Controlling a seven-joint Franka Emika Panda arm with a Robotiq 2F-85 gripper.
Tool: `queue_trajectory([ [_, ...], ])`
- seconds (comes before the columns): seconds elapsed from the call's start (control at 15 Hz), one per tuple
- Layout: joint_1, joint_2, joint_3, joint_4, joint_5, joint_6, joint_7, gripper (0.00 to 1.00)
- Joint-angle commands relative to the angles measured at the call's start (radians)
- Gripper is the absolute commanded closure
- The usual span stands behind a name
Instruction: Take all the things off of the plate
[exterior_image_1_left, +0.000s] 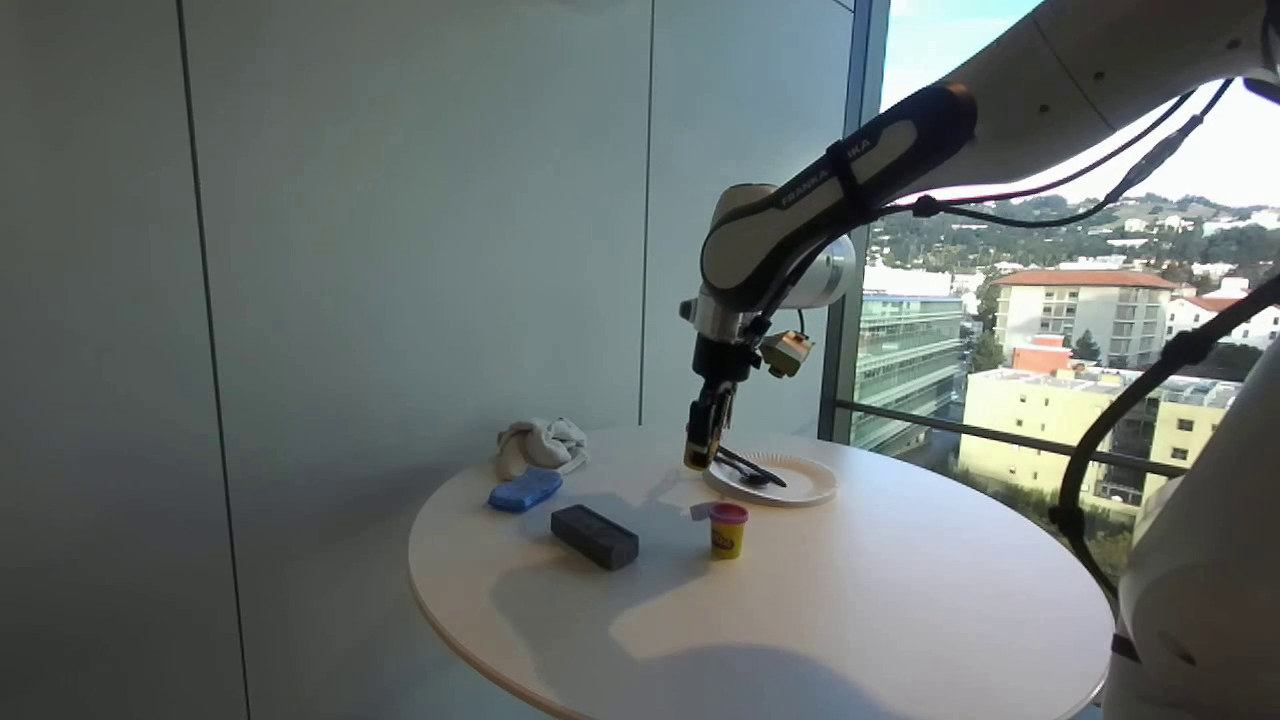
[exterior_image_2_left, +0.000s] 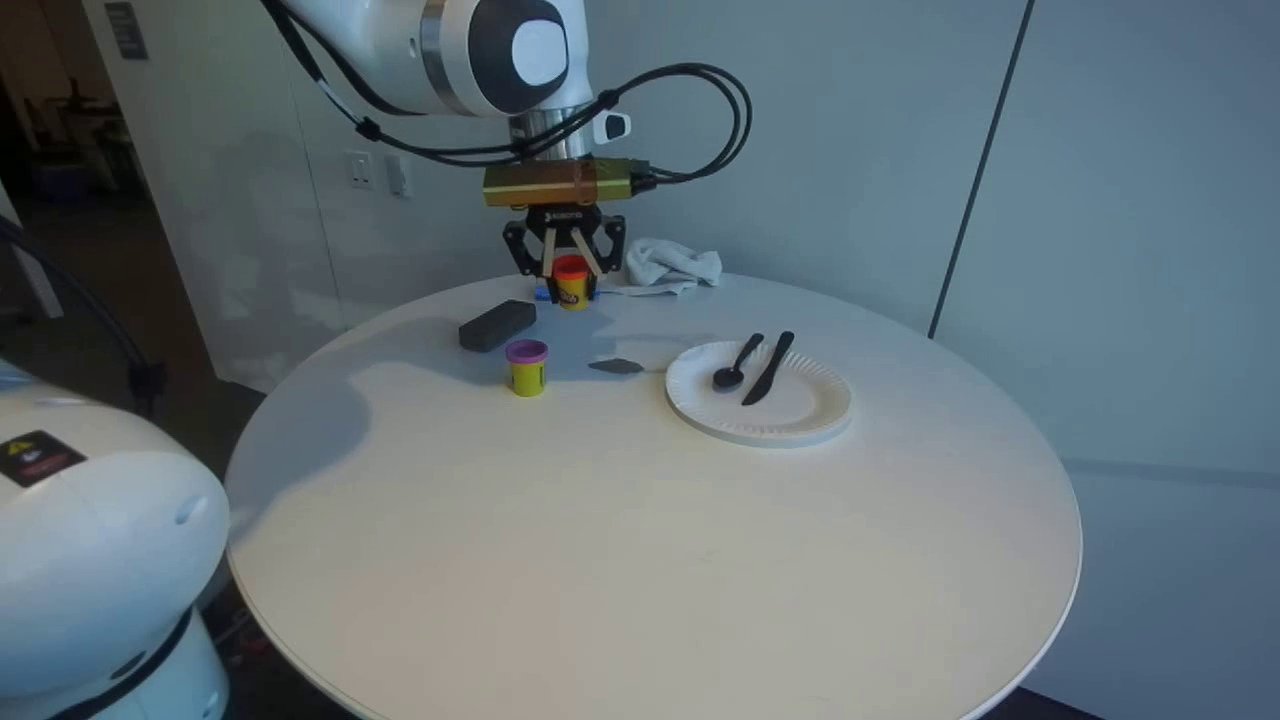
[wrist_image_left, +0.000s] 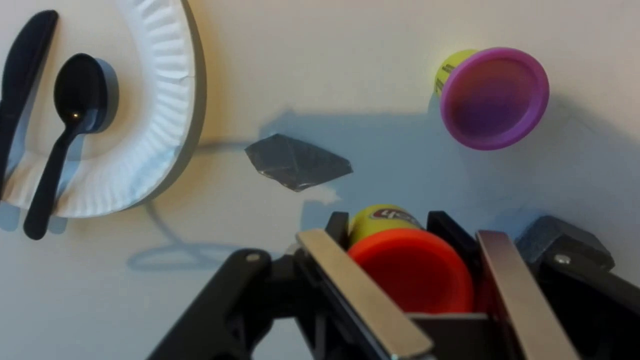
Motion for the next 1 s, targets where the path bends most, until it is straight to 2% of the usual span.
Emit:
queue_trajectory([
  [0.0, -0.012, 0.074, 0.009, 0.039, -0.024, -0.024, 0.003, 0.79],
  [0.93, -0.032, 0.237, 0.026, 0.138, -0.042, -0.021, 0.001, 0.79],
])
